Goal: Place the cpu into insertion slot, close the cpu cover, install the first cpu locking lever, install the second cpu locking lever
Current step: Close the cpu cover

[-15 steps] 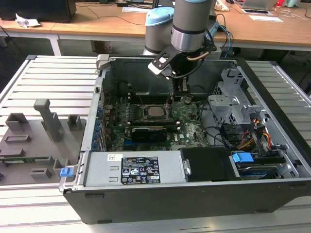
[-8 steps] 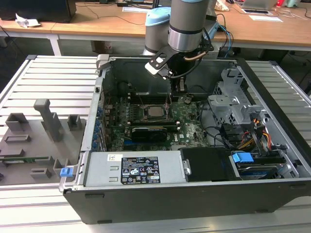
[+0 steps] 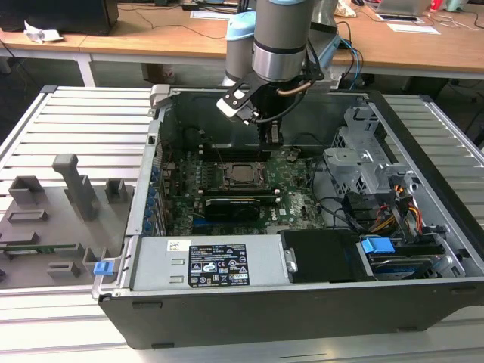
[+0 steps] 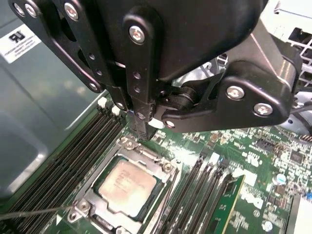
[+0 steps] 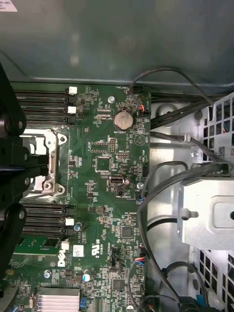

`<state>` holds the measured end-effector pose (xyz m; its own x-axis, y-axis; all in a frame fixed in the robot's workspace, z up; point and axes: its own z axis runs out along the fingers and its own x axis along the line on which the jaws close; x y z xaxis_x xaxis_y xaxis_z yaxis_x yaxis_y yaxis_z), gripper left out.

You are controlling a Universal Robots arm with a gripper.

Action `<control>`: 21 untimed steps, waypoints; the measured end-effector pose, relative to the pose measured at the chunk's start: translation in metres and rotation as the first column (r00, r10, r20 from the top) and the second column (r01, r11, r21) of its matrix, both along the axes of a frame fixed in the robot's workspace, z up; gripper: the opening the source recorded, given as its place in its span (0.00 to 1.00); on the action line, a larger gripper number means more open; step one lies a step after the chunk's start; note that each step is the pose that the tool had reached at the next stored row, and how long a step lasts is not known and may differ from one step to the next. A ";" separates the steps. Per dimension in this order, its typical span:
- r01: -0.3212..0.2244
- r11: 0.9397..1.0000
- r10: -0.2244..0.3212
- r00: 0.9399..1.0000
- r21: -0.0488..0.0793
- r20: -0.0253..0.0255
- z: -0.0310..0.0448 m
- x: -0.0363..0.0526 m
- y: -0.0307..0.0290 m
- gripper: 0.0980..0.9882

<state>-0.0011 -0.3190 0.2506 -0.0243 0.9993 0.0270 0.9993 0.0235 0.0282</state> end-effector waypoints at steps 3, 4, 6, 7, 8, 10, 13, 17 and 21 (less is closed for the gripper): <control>0.000 1.000 0.000 1.000 0.000 0.000 -0.0056 -0.0059 0.0000 0.01; 0.000 1.000 0.000 1.000 0.000 0.000 -0.0079 -0.0073 0.0000 0.01; 0.000 1.000 0.000 1.000 0.000 0.000 -0.0113 -0.0096 0.0000 0.01; 0.000 1.000 0.000 1.000 0.000 0.000 -0.0122 -0.0107 0.0000 0.01; 0.000 1.000 0.000 1.000 0.000 0.000 -0.0128 -0.0128 0.0000 0.01; 0.000 1.000 0.000 1.000 0.000 0.000 -0.0134 -0.0175 0.0000 0.01; 0.000 1.000 0.000 1.000 0.000 0.000 -0.0136 -0.0229 0.0002 0.01; 0.000 1.000 0.000 1.000 0.000 0.000 -0.0136 -0.0265 0.0002 0.01; 0.000 1.000 0.000 1.000 0.000 0.000 -0.0135 -0.0282 0.0001 0.01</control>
<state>-0.0293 -0.3188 0.2371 -0.0242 0.9993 0.0270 0.9993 0.0234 0.0282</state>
